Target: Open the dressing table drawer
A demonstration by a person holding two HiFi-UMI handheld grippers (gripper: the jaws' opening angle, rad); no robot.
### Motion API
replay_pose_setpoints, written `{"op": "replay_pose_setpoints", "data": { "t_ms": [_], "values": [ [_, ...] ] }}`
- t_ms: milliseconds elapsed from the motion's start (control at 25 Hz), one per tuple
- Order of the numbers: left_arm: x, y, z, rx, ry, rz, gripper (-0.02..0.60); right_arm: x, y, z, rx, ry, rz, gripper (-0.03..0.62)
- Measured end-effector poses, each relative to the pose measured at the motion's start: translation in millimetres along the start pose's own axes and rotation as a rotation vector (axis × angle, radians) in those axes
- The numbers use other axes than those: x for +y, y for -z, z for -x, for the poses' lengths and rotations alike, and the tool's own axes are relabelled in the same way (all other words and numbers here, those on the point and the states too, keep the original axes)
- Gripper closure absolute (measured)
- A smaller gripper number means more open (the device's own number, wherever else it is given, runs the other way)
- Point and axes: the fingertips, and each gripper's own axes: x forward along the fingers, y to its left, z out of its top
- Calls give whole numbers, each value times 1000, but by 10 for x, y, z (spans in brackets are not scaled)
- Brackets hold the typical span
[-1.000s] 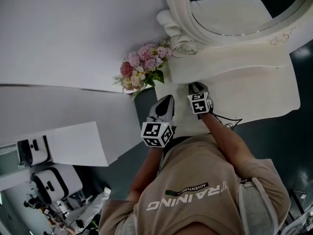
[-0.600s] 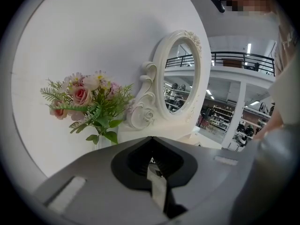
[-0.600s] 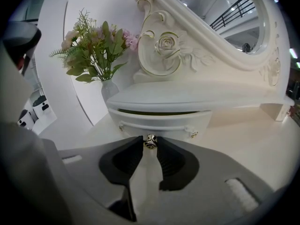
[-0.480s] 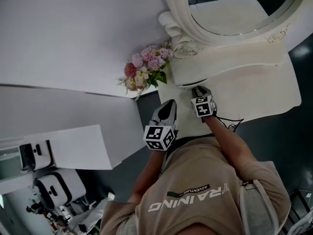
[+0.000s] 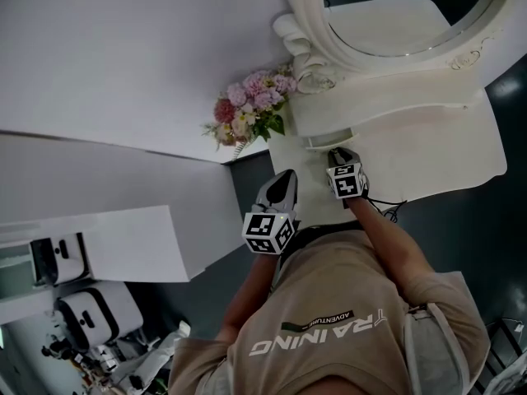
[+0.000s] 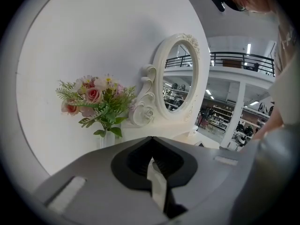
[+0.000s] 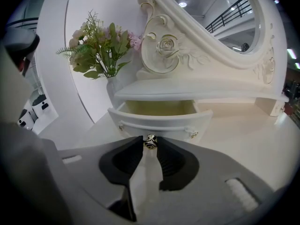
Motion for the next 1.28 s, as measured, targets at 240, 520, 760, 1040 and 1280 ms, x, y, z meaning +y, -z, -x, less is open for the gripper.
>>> {"op": "replay_pose_setpoints", "data": {
  "t_ms": [240,520,760,1040,1280],
  "values": [
    [-3,44,62,-4,0,6,563,18,55,66,-1,2,-1,499],
    [-49,74,141,-4,7,12,563,37,111,116,1,5,5,496],
    [-14,133,205,-5,-3,19,563,24,214,193,-3,-1,-20,480],
    [-9,172,244,-9,5,23,563,21,407,521,27,-63,-37,547],
    [-11,207,207,-10,9,24,563,137,284,949,-4,-166,-9,591]
  ]
}}
